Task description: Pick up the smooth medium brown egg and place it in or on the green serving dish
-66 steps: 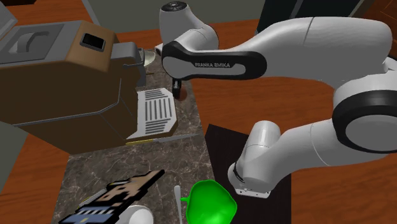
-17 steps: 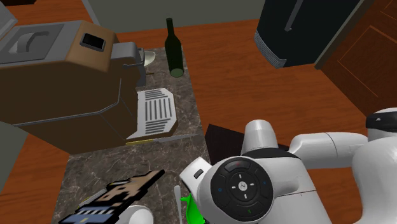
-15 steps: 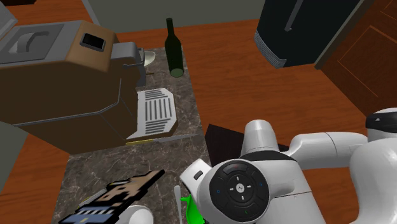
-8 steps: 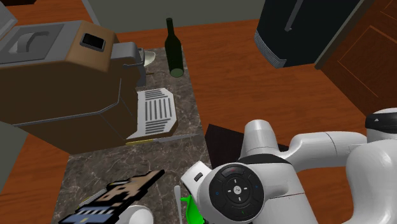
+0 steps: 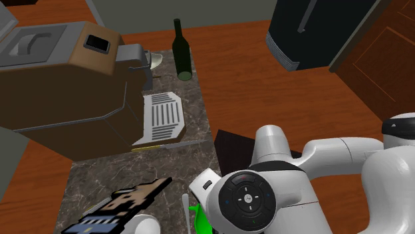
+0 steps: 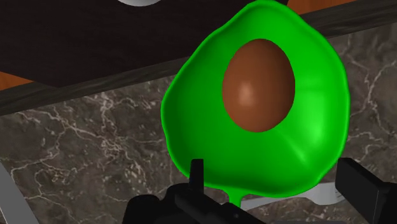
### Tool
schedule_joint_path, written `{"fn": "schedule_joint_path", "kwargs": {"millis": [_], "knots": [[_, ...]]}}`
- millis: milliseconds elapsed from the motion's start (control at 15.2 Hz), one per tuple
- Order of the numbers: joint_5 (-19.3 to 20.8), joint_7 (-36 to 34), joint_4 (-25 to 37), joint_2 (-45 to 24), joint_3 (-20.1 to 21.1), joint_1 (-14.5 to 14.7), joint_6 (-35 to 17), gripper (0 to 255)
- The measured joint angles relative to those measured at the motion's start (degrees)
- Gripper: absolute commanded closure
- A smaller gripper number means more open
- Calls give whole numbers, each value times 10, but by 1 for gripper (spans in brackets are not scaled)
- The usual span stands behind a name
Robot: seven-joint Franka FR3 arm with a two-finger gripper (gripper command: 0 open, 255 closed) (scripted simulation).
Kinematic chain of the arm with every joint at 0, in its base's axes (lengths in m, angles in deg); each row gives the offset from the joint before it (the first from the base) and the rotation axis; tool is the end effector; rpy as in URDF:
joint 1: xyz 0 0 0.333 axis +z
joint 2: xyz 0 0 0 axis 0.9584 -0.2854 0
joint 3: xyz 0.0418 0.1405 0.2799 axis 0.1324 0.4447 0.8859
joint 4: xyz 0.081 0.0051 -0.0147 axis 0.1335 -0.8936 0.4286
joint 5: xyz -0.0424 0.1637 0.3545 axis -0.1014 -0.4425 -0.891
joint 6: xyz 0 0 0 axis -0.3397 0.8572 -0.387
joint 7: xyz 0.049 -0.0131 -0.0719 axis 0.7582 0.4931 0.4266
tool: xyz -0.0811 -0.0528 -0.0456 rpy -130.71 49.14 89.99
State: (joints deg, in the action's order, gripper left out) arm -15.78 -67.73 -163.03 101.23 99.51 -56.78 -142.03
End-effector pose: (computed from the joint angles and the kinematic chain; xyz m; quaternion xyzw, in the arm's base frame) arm 0.1289 0.2083 0.4579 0.9876 0.1514 0.0414 0.0101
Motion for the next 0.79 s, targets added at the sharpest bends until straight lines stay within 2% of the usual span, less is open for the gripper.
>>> {"fn": "schedule_joint_path", "kwargs": {"millis": [132, 396, 792], "knots": [[4, 0, 9, -3, -4, -3, 6, 0], [31, -2, 64, -11, -32, -16, 51, 0], [36, -2, 73, -12, -37, -18, 59, 0]]}}
